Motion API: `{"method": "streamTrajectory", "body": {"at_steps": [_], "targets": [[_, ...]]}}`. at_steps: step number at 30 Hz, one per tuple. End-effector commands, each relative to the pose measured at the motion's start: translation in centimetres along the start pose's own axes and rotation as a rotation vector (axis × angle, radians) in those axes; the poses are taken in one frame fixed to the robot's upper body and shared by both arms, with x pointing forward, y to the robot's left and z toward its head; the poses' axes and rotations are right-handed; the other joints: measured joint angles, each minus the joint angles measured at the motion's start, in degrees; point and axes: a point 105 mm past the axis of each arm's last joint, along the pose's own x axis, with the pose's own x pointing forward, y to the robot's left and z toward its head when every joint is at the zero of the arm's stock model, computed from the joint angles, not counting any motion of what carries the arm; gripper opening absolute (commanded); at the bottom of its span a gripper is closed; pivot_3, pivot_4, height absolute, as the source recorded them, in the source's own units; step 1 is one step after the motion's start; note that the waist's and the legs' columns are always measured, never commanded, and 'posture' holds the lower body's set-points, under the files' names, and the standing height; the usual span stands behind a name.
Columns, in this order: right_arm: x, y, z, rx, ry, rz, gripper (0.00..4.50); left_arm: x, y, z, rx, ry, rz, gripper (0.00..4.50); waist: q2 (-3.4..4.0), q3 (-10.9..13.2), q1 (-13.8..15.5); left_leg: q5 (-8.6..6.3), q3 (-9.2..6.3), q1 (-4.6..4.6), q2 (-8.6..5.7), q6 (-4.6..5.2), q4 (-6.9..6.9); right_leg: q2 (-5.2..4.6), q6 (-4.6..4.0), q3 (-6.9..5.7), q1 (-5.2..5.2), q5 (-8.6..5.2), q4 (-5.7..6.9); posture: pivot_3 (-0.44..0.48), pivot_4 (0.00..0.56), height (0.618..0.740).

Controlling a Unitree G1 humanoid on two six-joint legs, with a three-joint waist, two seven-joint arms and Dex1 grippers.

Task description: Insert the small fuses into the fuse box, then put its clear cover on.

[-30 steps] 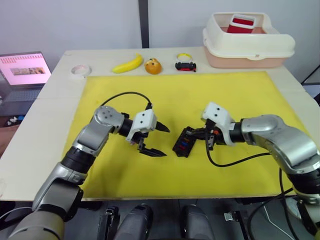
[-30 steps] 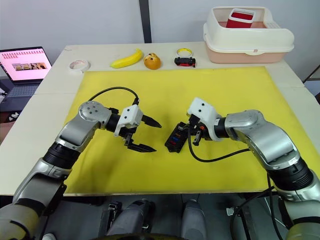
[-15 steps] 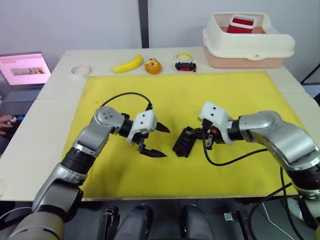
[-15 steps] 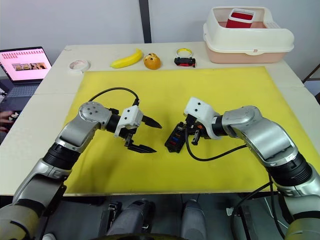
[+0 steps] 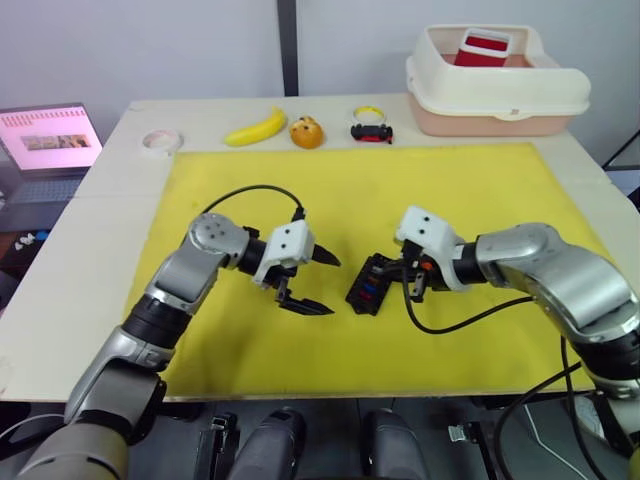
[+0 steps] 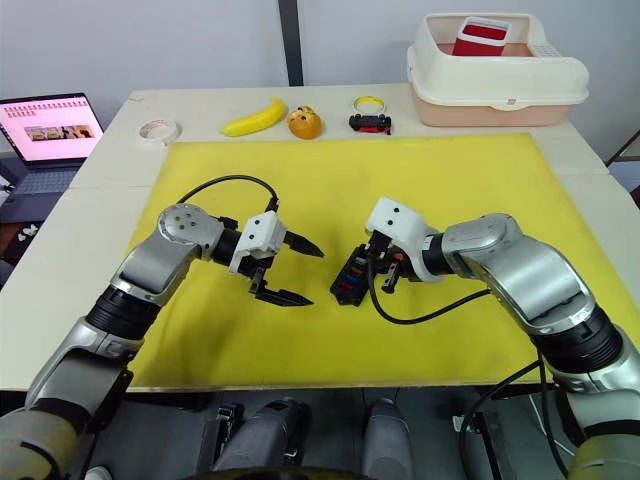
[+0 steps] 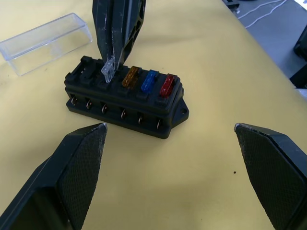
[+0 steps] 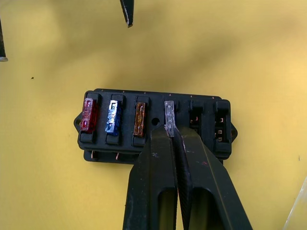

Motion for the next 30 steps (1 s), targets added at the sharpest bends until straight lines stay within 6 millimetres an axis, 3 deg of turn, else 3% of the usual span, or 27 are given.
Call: {"method": "streamTrajectory", "body": {"at_steps": [1,12,30], "targets": [[-0.5,-0.6,0.8,-0.012,-0.025,-0.035,0.0,0.0,0.0,0.8,0.042,-0.012,0.001,4.48,0.0,0.0,0.0,0.0,0.0,0.0,0.0,0.0,0.0,0.0,0.0,0.0,0.0,0.0,0.0,0.0,0.15,0.74],[-0.5,-0.7,1.2,0.002,-0.037,-0.033,0.0,-0.1,0.0,0.7,0.042,-0.009,0.005,4.48,0.0,0.0,0.0,0.0,0.0,0.0,0.0,0.0,0.0,0.0,0.0,0.0,0.0,0.0,0.0,0.0,0.15,0.74],[0.3,-0.4,-0.6,0.02,0.027,-0.029,0.0,-0.1,0.0,0.7,0.043,-0.007,0.004,4.48,0.0,0.0,0.0,0.0,0.0,0.0,0.0,0.0,-0.01,0.0,0.0,0.0,-0.01,0.0,0.0,0.0,0.15,0.74]]}}
